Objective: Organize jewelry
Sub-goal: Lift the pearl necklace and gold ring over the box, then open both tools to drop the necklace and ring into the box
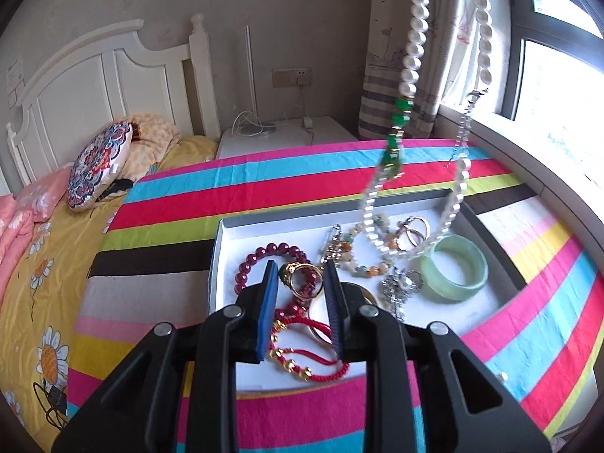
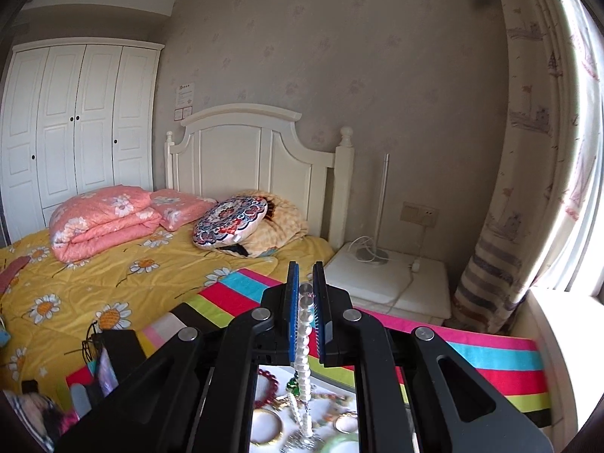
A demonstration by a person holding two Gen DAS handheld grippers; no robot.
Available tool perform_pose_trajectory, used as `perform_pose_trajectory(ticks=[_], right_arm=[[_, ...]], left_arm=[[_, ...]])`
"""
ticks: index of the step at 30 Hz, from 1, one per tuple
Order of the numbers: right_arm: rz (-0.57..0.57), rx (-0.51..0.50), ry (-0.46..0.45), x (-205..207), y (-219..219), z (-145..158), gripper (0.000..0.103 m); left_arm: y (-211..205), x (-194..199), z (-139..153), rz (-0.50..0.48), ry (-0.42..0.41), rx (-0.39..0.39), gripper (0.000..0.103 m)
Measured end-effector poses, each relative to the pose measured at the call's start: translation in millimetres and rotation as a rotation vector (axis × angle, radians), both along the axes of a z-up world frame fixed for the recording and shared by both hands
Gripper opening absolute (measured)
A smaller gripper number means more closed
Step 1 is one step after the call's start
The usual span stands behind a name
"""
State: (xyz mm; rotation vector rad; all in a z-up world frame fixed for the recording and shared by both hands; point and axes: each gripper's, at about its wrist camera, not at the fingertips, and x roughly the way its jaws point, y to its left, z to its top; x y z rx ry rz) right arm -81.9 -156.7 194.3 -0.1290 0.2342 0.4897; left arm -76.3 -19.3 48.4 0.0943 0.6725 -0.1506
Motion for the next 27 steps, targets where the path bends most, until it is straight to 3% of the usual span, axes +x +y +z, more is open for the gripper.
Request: perform_pose_trajectory(ticks=[6, 7, 10, 13, 17, 24, 27], right_arm=[[0.036, 0.013, 0.117, 27, 11, -35, 0.009], [0.034, -0.004, 0.143, 32, 11, -47, 0.009], [0.021, -0.063, 0.230, 46, 2, -89, 0.009], [0.009, -0.062, 0.312, 55, -17, -122, 0.009], [-0.017, -0.023, 0.383, 63, -39, -147, 0.009], [-0.040, -0.026, 0.439, 65, -47, -170, 0.009], [-0.044, -0.058, 0.450, 60, -46, -177, 0.009]], left_arm=[[6, 10, -13, 0.036, 0.017, -0.005, 0.025], [6, 11, -16, 0.036, 0.024, 0.002, 0.029], [7, 10, -22, 0.041, 0.018, 0.018, 0.060], [9, 9, -24, 0.043, 0.010, 0.011, 0.065], [7, 12, -29, 0.051, 0.010, 0.017, 0.079], [3, 2, -37, 0.061, 0.013, 0.019, 0.088], [10, -3, -35, 0.072, 0.002, -0.015, 0.090]])
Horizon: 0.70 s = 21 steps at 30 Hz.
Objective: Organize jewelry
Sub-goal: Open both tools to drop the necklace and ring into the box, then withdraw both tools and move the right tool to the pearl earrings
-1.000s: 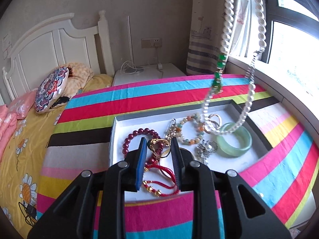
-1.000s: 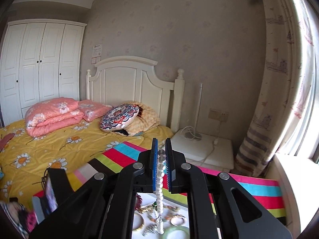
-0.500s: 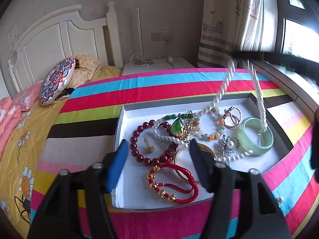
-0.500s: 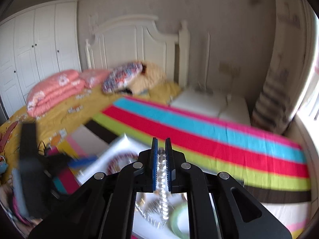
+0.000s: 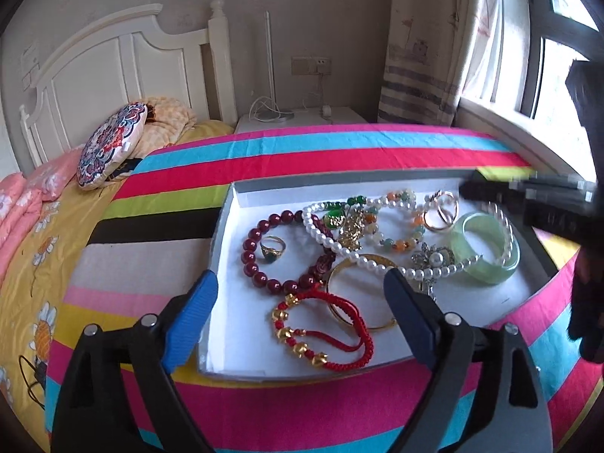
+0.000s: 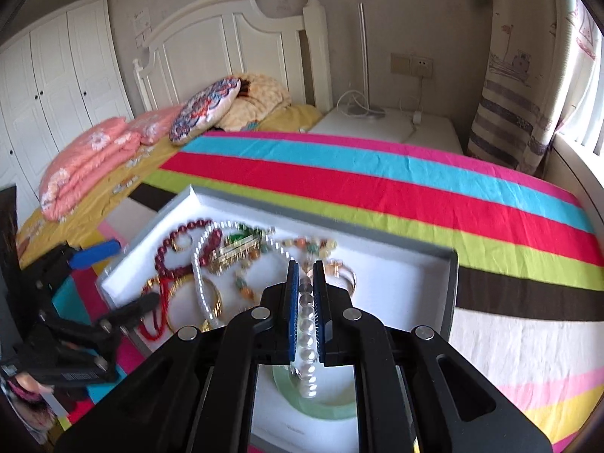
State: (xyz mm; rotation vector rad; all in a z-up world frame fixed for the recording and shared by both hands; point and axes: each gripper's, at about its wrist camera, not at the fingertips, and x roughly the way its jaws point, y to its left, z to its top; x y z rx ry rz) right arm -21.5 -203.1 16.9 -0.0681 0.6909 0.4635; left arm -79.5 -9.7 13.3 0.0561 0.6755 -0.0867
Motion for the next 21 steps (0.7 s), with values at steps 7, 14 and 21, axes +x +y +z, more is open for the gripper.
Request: perform_pose_trajectory(ticks=[7, 14, 21], right_arm=[[-0.031, 0.083, -0.009, -19, -21, -4, 0.060], [-0.059, 0.171, -0.068, -78, -52, 12, 0.060], [-0.062, 0.092, -0.056, -129, -63, -9, 0.060]], left_arm=[[11, -17, 3, 0.008, -0.019, -0.071, 0.094], [21, -46, 3, 0.020, -0.003, -0.138, 0.100], [14, -68, -5, 0.002, 0.036, -0.103, 0.100]])
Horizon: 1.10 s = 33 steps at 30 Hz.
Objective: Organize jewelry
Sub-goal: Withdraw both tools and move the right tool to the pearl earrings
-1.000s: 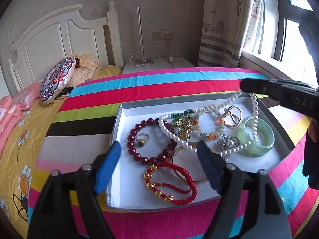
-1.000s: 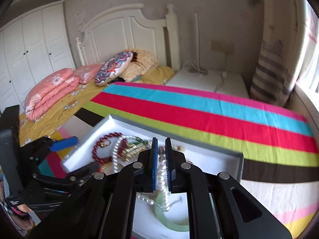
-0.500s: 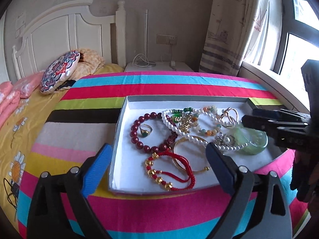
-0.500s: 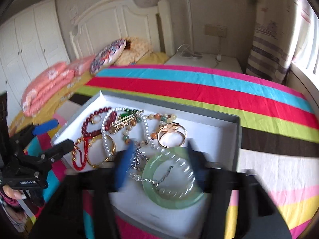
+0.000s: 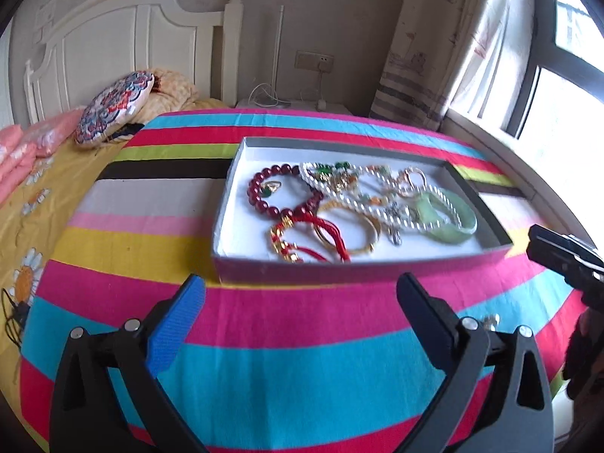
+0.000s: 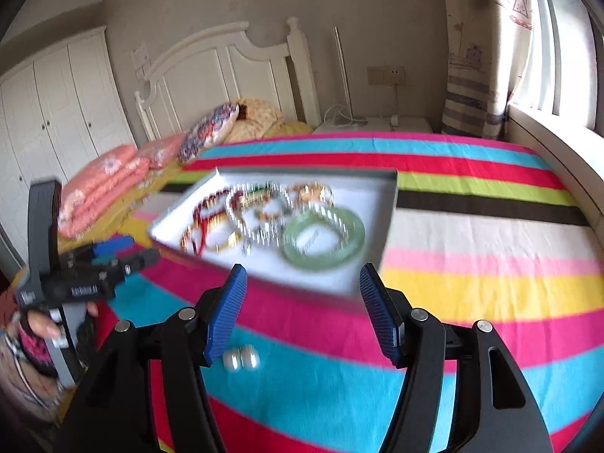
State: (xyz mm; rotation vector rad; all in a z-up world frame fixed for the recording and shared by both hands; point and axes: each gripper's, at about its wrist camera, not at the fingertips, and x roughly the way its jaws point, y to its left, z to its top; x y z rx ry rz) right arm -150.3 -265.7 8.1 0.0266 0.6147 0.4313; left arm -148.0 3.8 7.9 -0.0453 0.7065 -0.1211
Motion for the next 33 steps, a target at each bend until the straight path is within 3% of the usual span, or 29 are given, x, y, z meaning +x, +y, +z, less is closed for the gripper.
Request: perform_pose_trajectory(ticks=[5, 9, 13, 16, 26, 33], right_arm=[[-0.006, -0.154, 0.019, -14, 4, -21, 0.060], [-0.022, -0.132, 0.060, -10, -6, -28, 0.059], [-0.015, -0.230, 0.087, -6, 9, -36, 0.050], [0.015, -0.277, 0.091, -8, 19, -40, 0.050], [0.039, -0.299, 0.077, -9, 27, -41, 0.048], [0.079, -0.324, 0.067, -10, 43, -40, 0.039]], left_arm=[[-18, -10, -3, -0.021, -0.025, 0.117, 0.100], [-23, -9, -6, -0.027, -0.015, 0.151, 0.100], [-22, -7, -7, -0.022, -0.007, 0.145, 0.100], [-18, -7, -7, -0.016, -0.003, 0.122, 0.100], [-12, -3, -8, -0.013, 0.013, 0.078, 0.100], [-11, -2, -8, -0.015, 0.015, 0.066, 0.100]])
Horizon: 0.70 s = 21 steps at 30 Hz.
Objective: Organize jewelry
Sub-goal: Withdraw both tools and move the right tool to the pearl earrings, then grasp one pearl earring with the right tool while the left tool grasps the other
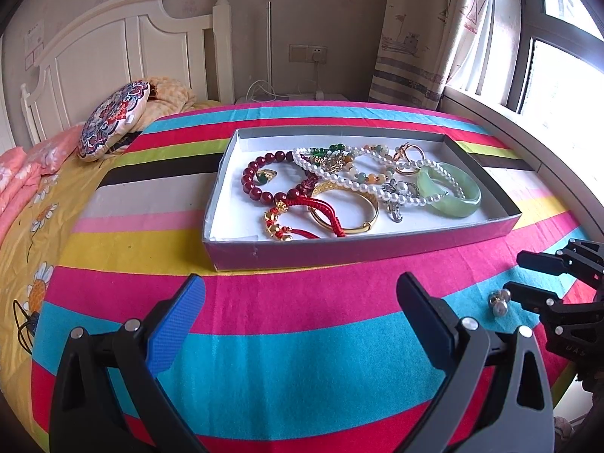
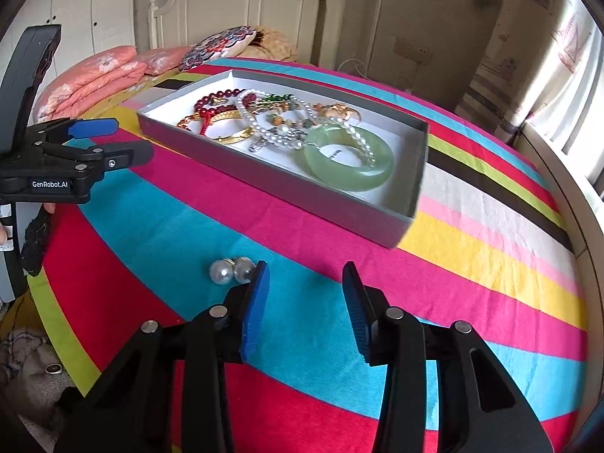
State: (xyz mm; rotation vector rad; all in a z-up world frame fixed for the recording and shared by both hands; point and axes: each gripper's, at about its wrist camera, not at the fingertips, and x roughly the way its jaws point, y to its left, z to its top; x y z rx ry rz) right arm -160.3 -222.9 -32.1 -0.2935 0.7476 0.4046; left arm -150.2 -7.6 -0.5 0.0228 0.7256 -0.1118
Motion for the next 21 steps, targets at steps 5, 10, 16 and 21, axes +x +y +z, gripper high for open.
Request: perform_pose_trajectory(ticks=[5, 10, 16, 21], right_arm=[[0.030, -0.009, 0.000, 0, 10, 1, 0.034], [0.020, 0.006, 0.012, -6, 0, 1, 0.034], [0.107, -0.002, 0.020, -21, 4, 0, 0.034], [0.135, -0.018, 0.008, -12, 24, 1, 0.029]], left_arm=[[1, 1, -1, -0.001, 0.005, -0.009, 0.100], [1, 2, -1, -0.001, 0.007, -0.012, 0.100], [0, 4, -3, -0.003, 0.024, -0.016, 0.100], [-2, 2, -3, 0.000, 0.022, -0.006, 0.100]])
